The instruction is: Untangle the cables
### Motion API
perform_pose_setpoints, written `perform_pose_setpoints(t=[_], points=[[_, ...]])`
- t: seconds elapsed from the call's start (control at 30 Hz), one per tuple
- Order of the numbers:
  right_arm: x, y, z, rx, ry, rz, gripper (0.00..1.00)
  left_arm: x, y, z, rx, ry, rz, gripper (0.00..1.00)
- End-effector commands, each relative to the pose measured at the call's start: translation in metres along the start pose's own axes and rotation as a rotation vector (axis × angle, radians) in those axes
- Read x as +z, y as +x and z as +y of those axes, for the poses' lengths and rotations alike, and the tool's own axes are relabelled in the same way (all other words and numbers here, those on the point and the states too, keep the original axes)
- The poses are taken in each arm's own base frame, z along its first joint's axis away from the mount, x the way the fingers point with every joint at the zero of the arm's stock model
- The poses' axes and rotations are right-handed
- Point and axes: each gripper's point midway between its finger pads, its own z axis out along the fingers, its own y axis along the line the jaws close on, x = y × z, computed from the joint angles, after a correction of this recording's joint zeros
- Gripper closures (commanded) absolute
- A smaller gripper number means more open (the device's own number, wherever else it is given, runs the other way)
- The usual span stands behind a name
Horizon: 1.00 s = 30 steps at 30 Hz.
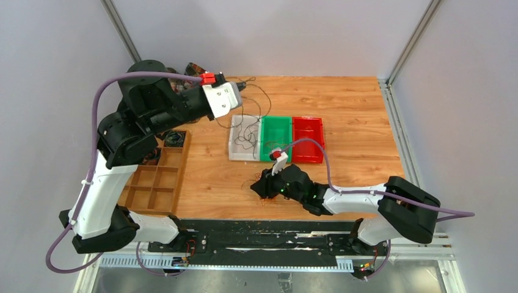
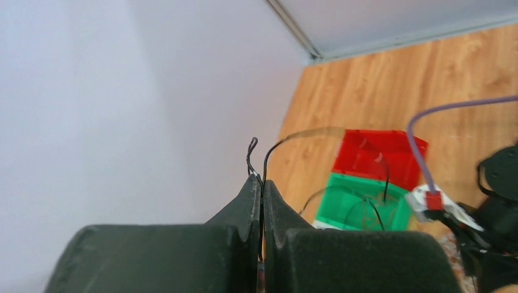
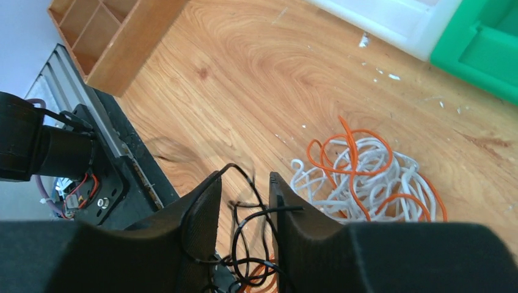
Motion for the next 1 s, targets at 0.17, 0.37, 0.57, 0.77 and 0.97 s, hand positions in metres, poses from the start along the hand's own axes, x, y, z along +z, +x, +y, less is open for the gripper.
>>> perform_pose_setpoints(t=[0.17, 0.37, 0.57, 0.77, 0.97], points=[[-0.007, 0.025, -0.015, 0.053, 0.054, 0.023, 0.79, -0.036, -0.051, 0.092, 0.224, -0.423, -0.104, 0.99], [-0.014, 0.021, -0.014, 0.060, 0.057, 0.014, 0.67, -0.029, -0.040, 0.080, 0.214, -0.368, -0.074, 0.99], [-0.033, -0.007, -0.015, 0.037, 0.129, -0.006, 0.46, -0.003, 0.017, 0.041, 0.109, -0.290, 0.022, 1.00], [-0.068, -0.041, -0.022, 0.032, 0.191, -0.132, 0.25, 0.024, 0.091, -0.004, 0.026, -0.216, 0.177, 1.00], [-0.101, -0.070, -0.038, 0.038, 0.278, -0.279, 0.20, 0.039, 0.151, -0.025, 0.052, -0.218, 0.315, 1.00]])
